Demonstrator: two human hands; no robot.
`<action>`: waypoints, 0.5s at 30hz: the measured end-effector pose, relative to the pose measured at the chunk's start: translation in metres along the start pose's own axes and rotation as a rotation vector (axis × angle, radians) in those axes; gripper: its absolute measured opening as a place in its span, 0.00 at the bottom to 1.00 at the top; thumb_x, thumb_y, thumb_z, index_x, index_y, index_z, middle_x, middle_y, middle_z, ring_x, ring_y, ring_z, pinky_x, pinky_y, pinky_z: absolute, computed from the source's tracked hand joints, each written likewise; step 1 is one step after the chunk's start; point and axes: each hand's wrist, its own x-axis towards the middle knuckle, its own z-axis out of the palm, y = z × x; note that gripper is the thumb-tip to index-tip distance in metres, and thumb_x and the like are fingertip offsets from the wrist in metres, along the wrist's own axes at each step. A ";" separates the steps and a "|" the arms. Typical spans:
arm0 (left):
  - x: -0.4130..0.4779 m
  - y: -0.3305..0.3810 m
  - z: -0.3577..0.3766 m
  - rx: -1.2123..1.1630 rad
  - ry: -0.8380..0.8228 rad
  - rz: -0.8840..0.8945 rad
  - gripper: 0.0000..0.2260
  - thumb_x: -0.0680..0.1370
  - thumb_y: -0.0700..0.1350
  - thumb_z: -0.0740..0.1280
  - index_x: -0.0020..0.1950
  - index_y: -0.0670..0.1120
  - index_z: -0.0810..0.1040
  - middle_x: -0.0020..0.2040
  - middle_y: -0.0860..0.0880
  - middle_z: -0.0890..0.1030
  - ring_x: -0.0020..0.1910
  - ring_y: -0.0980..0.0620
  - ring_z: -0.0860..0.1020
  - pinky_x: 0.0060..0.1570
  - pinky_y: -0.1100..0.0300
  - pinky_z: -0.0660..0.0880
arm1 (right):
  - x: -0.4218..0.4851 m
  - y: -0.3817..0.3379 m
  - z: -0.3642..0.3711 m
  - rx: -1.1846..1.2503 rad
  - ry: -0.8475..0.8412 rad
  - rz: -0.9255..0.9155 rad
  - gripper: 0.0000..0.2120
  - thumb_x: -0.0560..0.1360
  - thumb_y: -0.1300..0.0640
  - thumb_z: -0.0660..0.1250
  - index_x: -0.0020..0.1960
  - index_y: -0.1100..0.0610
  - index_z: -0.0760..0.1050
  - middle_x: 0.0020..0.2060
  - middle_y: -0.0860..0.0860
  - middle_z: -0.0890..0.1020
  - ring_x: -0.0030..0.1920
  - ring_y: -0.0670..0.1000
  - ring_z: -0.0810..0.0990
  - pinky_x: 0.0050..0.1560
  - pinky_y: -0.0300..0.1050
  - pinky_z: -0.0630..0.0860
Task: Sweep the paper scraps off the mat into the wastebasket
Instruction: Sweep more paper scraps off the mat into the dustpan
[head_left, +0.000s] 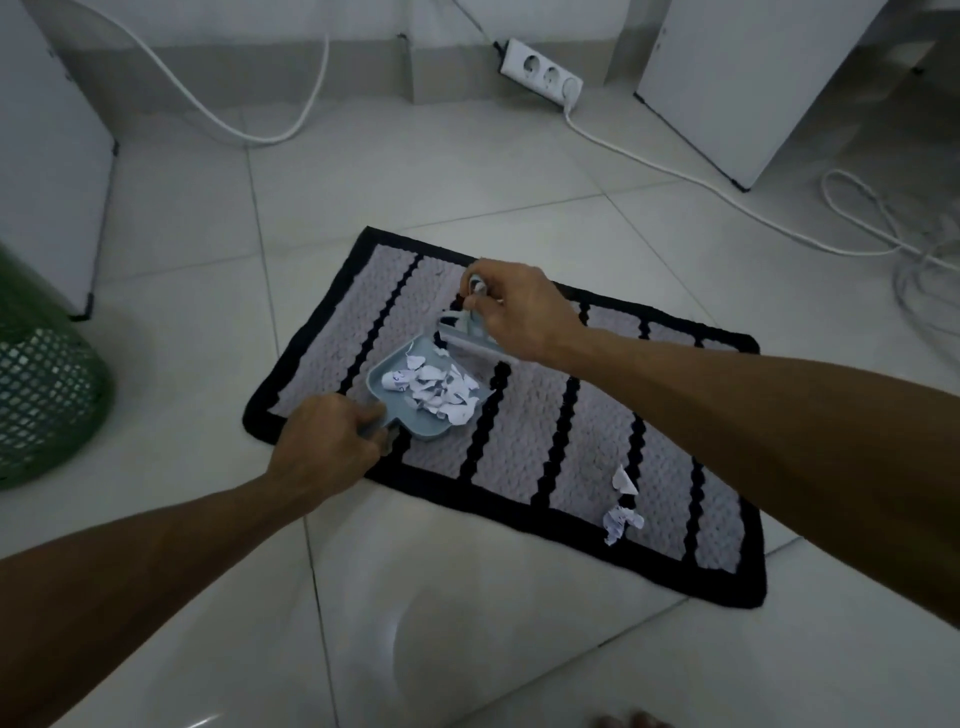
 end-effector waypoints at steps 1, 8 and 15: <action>0.001 0.000 0.001 0.005 0.009 0.031 0.10 0.72 0.47 0.71 0.46 0.41 0.83 0.29 0.44 0.82 0.26 0.51 0.77 0.30 0.59 0.73 | -0.005 0.000 0.004 -0.014 -0.010 0.009 0.04 0.78 0.62 0.64 0.46 0.57 0.77 0.37 0.54 0.83 0.37 0.57 0.80 0.38 0.52 0.78; 0.006 -0.003 0.001 -0.032 -0.022 0.095 0.08 0.72 0.45 0.71 0.50 0.47 0.84 0.32 0.45 0.85 0.26 0.52 0.78 0.30 0.62 0.72 | -0.022 -0.012 -0.020 0.021 0.046 0.052 0.04 0.81 0.60 0.63 0.49 0.55 0.77 0.41 0.54 0.84 0.41 0.57 0.84 0.41 0.52 0.81; 0.011 -0.005 0.006 -0.016 -0.025 0.222 0.13 0.71 0.42 0.72 0.55 0.47 0.82 0.33 0.45 0.85 0.27 0.51 0.80 0.34 0.58 0.77 | -0.096 0.021 -0.076 -0.226 0.213 0.251 0.06 0.81 0.60 0.60 0.51 0.59 0.75 0.37 0.56 0.83 0.34 0.57 0.81 0.35 0.51 0.79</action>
